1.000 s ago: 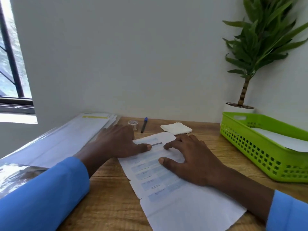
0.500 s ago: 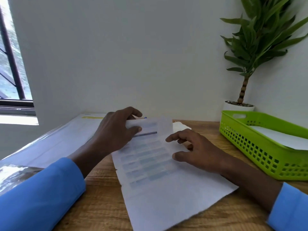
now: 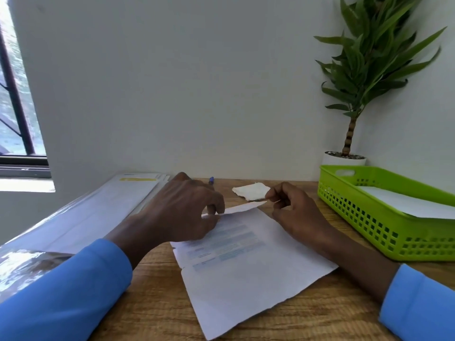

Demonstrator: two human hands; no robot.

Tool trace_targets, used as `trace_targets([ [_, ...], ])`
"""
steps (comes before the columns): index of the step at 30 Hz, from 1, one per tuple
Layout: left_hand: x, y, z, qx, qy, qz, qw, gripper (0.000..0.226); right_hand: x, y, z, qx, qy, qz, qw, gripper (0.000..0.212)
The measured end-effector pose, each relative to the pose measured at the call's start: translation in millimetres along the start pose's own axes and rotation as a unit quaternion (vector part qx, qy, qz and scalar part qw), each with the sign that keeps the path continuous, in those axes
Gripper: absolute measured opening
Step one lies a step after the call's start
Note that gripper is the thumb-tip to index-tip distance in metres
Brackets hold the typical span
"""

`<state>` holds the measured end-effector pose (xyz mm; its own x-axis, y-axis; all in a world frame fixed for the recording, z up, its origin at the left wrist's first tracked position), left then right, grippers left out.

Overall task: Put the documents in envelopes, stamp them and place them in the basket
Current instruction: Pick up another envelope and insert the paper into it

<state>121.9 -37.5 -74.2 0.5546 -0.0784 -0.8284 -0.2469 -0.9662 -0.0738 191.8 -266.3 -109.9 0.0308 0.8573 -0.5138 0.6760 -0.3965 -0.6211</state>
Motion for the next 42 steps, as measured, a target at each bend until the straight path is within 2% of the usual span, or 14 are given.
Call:
trace_targets([
  [2, 6, 4, 1, 0.004, -0.035, 0.007, 0.999, 0.025, 5, -2, 2, -0.016, -0.041, 0.002, 0.999, 0.037],
  [5, 19, 4, 2, -0.025, -0.094, 0.086, 0.992, 0.044, 16, -8, 5, -0.06, -0.146, 0.044, 0.987, 0.05],
  [9, 31, 10, 5, -0.079, -0.158, 0.183, 0.967, 0.051, 32, -14, 10, -0.133, -0.3, 0.168, 0.929, 0.061],
  [12, 39, 23, 13, -0.101, -0.279, 0.16, 0.941, 0.074, 40, -11, 11, -0.112, -0.381, 0.241, 0.886, 0.065],
  [15, 46, 30, 18, -0.092, -0.351, 0.073, 0.929, 0.086, 39, -10, 12, -0.075, -0.406, 0.275, 0.868, 0.071],
  [20, 45, 23, 20, -0.134, -0.375, 0.053, 0.916, 0.084, 28, -9, 14, -0.01, -0.4, 0.298, 0.866, 0.09],
  [22, 44, 18, 22, -0.165, -0.348, 0.043, 0.922, 0.083, 26, -9, 15, 0.005, -0.398, 0.299, 0.867, 0.094],
  [25, 34, 10, 18, -0.213, -0.228, 0.012, 0.95, 0.072, 26, -9, 15, 0.013, -0.391, 0.303, 0.869, 0.097],
  [27, 28, 3, 13, -0.244, -0.167, 0.013, 0.955, 0.074, 26, -9, 15, 0.017, -0.378, 0.308, 0.873, 0.097],
  [30, 27, -9, 13, -0.297, -0.173, 0.053, 0.937, 0.082, 26, -9, 15, 0.017, -0.356, 0.305, 0.883, 0.095],
  [34, 30, -21, 13, -0.333, -0.169, 0.174, 0.911, 0.073, 24, -11, 16, 0.003, -0.316, 0.285, 0.905, 0.089],
  [36, 24, -22, 11, -0.314, -0.115, 0.199, 0.921, 0.06, 21, -9, 9, -0.001, -0.246, 0.229, 0.942, 0.081],
  [39, 4, -18, 6, -0.27, -0.008, 0.163, 0.949, 0.044, 10, -3, -2, 0.018, -0.082, 0.043, 0.996, 0.073],
  [42, -12, -11, 5, -0.183, 0.071, 0.137, 0.971, 0.028, -3, 0, -6, 0.042, 0.024, -0.073, 0.996, 0.054],
])
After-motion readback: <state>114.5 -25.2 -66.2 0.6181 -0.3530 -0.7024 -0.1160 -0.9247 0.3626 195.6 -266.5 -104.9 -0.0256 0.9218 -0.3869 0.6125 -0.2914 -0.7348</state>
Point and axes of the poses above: each hand's wrist, its own z-axis away from the middle knuckle, its own x-axis out of the palm, y = z × x, the point moved 4 cm from there along -z, towards the middle knuckle, and after that the axes turned 13 degrees about -x, right-handed, at the moved point
